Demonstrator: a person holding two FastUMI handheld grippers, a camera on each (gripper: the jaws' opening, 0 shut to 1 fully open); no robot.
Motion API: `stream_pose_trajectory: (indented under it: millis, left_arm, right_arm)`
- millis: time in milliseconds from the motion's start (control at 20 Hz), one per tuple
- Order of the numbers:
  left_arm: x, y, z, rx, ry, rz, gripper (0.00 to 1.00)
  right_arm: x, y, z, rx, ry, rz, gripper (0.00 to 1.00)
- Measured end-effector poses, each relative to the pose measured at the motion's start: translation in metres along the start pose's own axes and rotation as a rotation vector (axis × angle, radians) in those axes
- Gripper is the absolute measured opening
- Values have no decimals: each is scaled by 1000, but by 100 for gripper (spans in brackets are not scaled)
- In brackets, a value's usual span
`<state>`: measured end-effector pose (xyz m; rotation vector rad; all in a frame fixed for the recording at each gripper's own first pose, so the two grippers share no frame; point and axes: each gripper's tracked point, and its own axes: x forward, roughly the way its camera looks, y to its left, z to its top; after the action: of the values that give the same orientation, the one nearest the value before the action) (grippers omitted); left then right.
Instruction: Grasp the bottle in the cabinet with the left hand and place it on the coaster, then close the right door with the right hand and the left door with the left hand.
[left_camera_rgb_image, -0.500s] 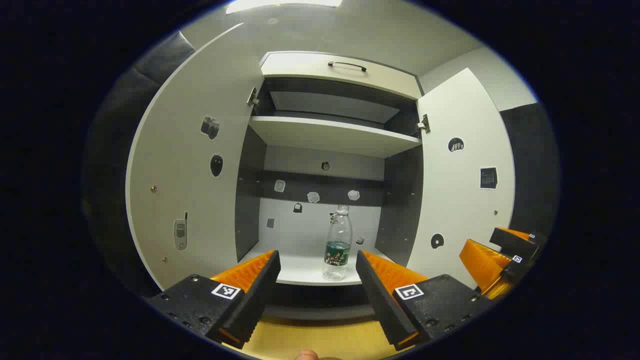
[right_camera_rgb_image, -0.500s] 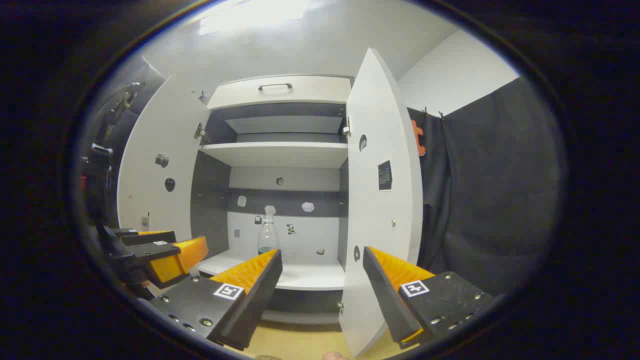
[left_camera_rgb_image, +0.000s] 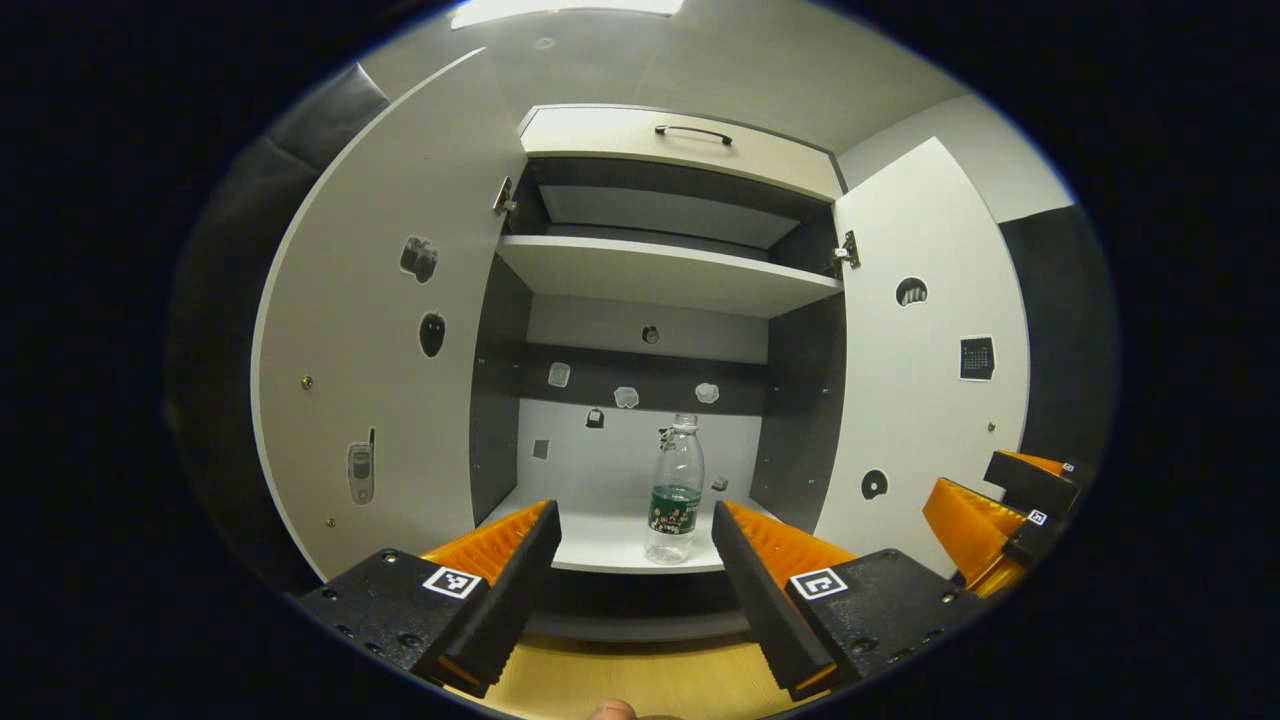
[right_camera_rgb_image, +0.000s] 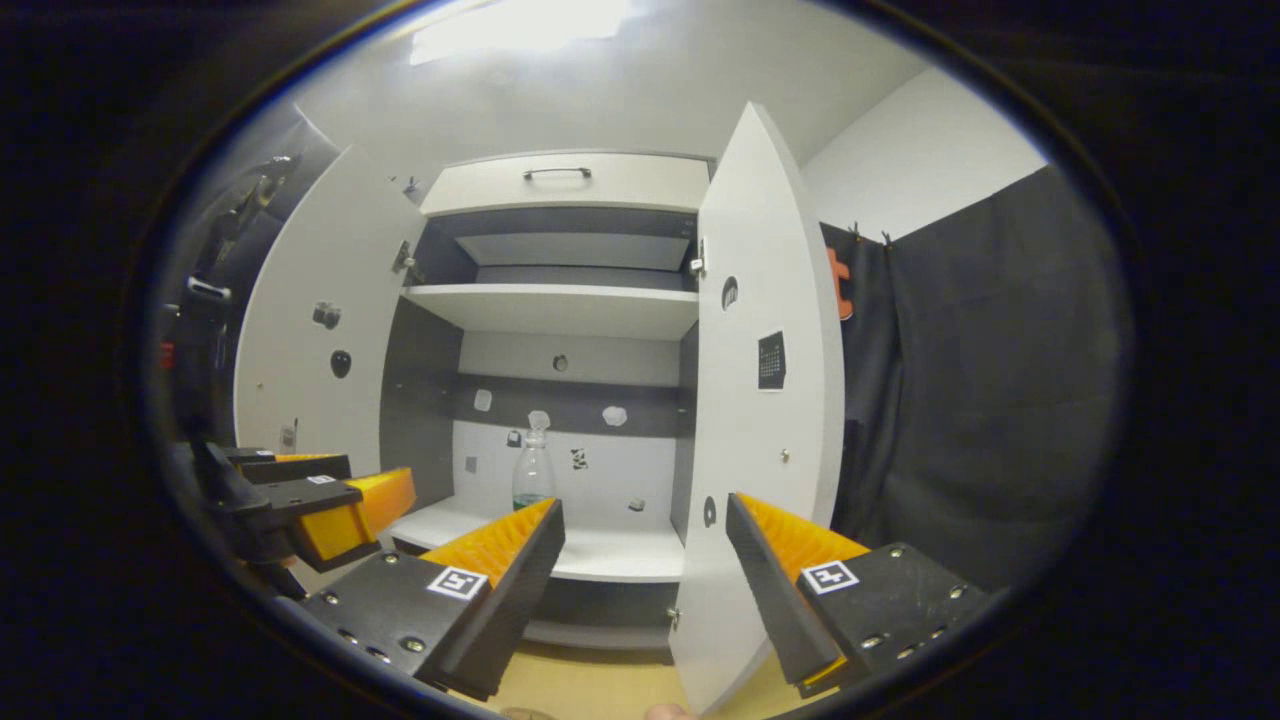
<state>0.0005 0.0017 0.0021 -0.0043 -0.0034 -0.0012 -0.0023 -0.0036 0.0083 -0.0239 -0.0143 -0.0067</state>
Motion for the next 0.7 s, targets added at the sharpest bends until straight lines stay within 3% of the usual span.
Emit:
stream_pose_trajectory:
  millis: [450,700]
  left_arm:
    - [34,-7,7,6,-2,-42,96]
    - [89,-22,10,15,9,-106,96]
  right_arm:
    - [-10,-8,9,-12,-22,-5,96]
    - [-26,-42,11,-27,-31,-91,96]
